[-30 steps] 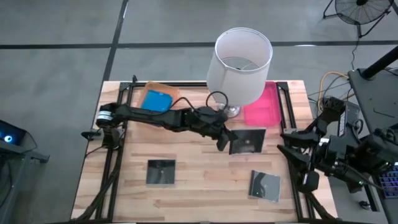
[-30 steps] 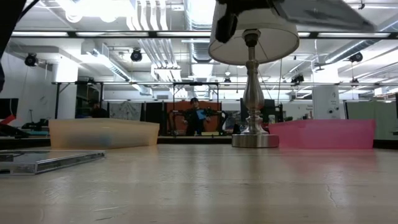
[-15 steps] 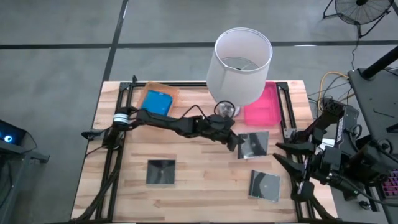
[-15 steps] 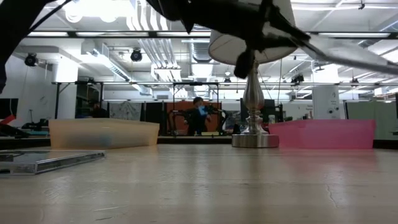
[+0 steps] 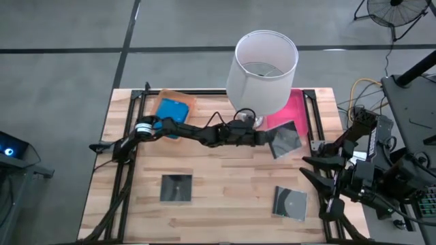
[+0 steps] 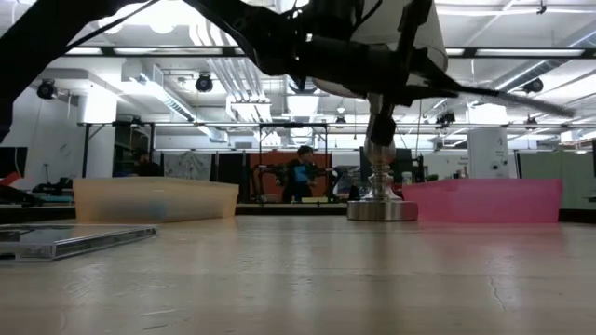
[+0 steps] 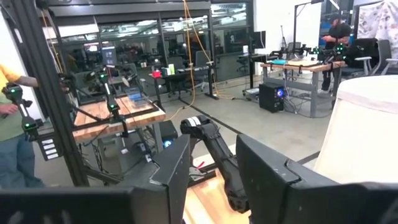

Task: Pick & place jewel cases by type
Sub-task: Put the middle black cd case into the pink bin

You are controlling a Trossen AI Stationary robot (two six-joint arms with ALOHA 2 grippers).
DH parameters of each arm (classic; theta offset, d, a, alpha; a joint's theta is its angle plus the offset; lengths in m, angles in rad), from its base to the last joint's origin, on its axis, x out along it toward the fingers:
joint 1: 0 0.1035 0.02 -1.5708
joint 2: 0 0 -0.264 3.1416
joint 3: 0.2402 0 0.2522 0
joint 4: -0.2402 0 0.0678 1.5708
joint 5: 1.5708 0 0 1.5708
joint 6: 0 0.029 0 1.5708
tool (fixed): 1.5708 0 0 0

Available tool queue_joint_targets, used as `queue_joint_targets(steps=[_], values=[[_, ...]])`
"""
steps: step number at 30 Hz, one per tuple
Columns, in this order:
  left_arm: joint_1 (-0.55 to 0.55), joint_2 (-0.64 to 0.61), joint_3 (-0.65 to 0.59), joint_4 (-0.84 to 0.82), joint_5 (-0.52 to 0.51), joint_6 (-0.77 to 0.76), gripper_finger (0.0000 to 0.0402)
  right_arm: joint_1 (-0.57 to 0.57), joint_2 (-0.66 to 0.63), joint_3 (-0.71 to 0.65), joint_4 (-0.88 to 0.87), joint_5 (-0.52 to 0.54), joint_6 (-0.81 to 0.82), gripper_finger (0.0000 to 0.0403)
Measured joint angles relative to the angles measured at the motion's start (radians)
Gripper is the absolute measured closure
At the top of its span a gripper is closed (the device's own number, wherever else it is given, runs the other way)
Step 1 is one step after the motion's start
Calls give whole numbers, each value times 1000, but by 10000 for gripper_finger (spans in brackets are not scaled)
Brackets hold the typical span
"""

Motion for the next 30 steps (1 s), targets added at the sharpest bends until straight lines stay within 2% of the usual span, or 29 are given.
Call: queue_joint_targets(steps=[16, 21, 30], values=[[8, 4, 0, -6, -236, -36, 400, 0, 0, 0, 0, -2, 0, 288], [9, 4, 0, 39, -220, -32, 400, 0, 0, 0, 0, -2, 0, 293], [-72, 3, -23, 49, -181, 20, 400, 0, 0, 0, 0, -2, -2, 288]])
